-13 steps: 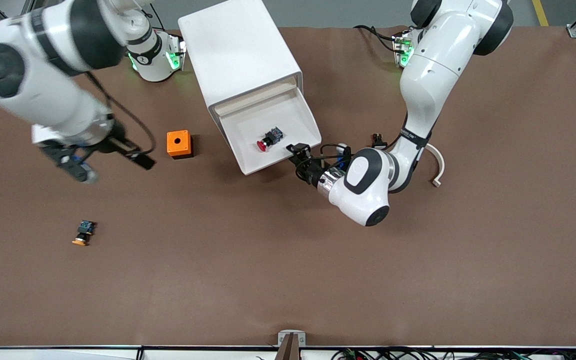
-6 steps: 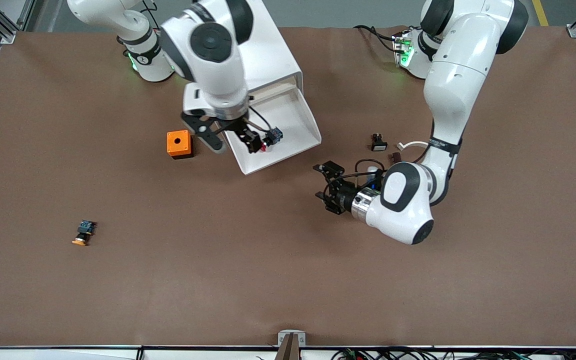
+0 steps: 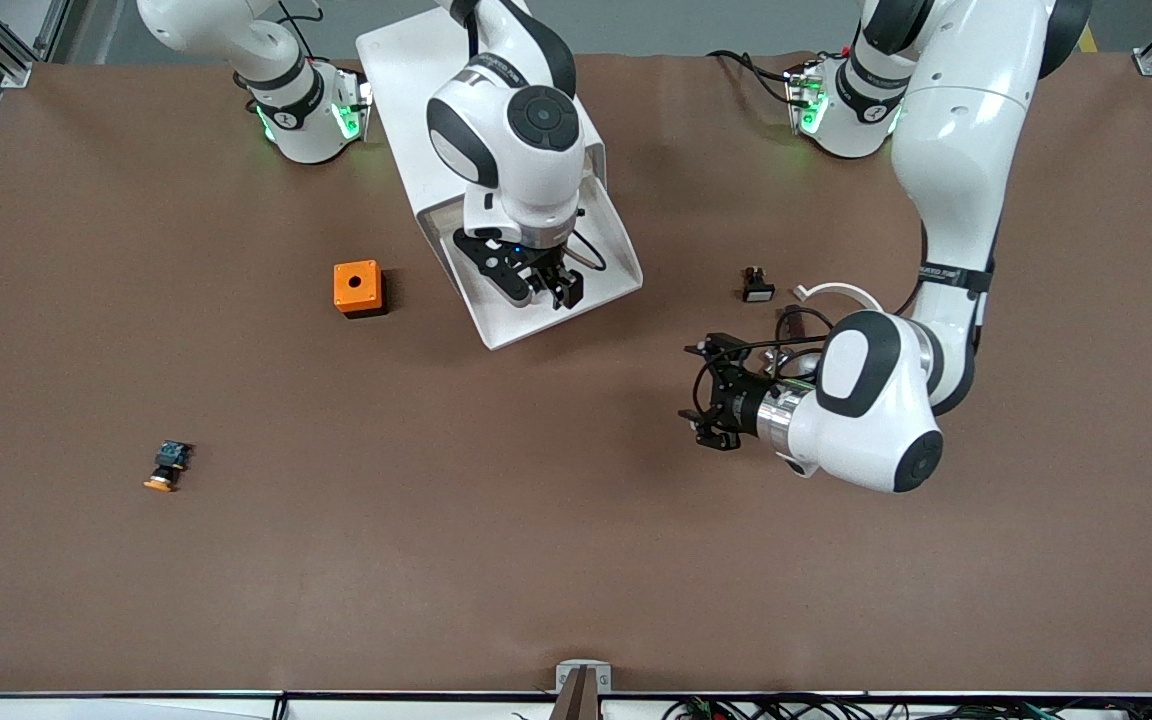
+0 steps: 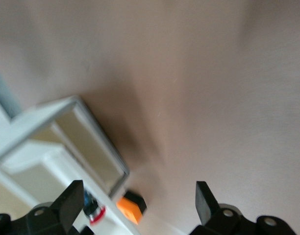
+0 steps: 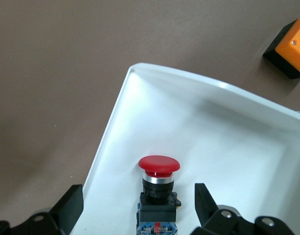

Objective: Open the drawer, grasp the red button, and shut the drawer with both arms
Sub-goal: 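Reach the right gripper into the open drawer and grasp the red button, then lift the button with the right gripper while the left gripper pushes the drawer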

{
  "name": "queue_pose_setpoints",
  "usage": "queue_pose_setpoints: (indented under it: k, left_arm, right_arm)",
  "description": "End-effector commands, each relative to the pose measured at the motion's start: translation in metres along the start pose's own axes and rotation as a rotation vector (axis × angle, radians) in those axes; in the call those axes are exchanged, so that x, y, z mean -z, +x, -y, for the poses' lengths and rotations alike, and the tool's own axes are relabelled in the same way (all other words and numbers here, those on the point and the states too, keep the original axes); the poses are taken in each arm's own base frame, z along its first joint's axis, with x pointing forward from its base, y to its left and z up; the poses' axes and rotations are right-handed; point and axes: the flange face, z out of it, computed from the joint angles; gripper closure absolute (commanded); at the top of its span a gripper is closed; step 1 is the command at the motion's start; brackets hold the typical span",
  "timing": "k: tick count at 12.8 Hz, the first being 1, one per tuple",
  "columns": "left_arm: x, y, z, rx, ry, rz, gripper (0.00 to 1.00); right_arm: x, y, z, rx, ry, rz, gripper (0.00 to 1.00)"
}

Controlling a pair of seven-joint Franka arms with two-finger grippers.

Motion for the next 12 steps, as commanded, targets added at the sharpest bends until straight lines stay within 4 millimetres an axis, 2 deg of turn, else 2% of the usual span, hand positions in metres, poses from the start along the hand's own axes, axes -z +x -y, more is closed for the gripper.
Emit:
queue_pose_setpoints:
  k: [1,2,3,5,8,10,11,12]
  left_arm:
    - [0.010,0.001,0.009,-0.291,-0.006,-0.104,0.00]
    - [0.010,0.001,0.009,-0.374,-0.005,-0.111,0.00]
    - [0.023,-0.005,0.016,-0.442,-0.021,-0.135,0.00]
    - [0.027,-0.010,0.022,-0.566,-0.010,-0.219,0.00]
    - [0.020,-0.021,0.023,-0.680,-0.006,-0.234,0.00]
    - [-0.002,-0.039,0.028,-0.742,0.018,-0.309,0.00]
    - [-0.015,-0.057,0.030,-0.777,0.005,-0.345,0.00]
    - [-0.028,-0.071,0.032,-0.802,-0.019,-0.356,0.00]
  right_arm:
    - [-0.015,-0.010,0.000,-0.021,-0.004,-0.024,0.00]
    - [-0.017,-0.010,-0.001,-0.021,-0.011,-0.024,0.00]
    - [-0.018,-0.009,-0.002,-0.024,-0.015,-0.023,0.00]
    - [-0.018,-0.012,-0.003,-0.032,-0.021,-0.021,0.00]
    - [-0.018,-0.019,-0.003,-0.035,-0.023,-0.013,0.00]
    - [-0.018,-0.023,-0.004,-0.034,-0.025,-0.010,0.00]
    - [-0.018,-0.024,-0.003,-0.036,-0.023,-0.001,0.11]
    - [-0.017,-0.027,-0.003,-0.036,-0.018,0.007,0.43]
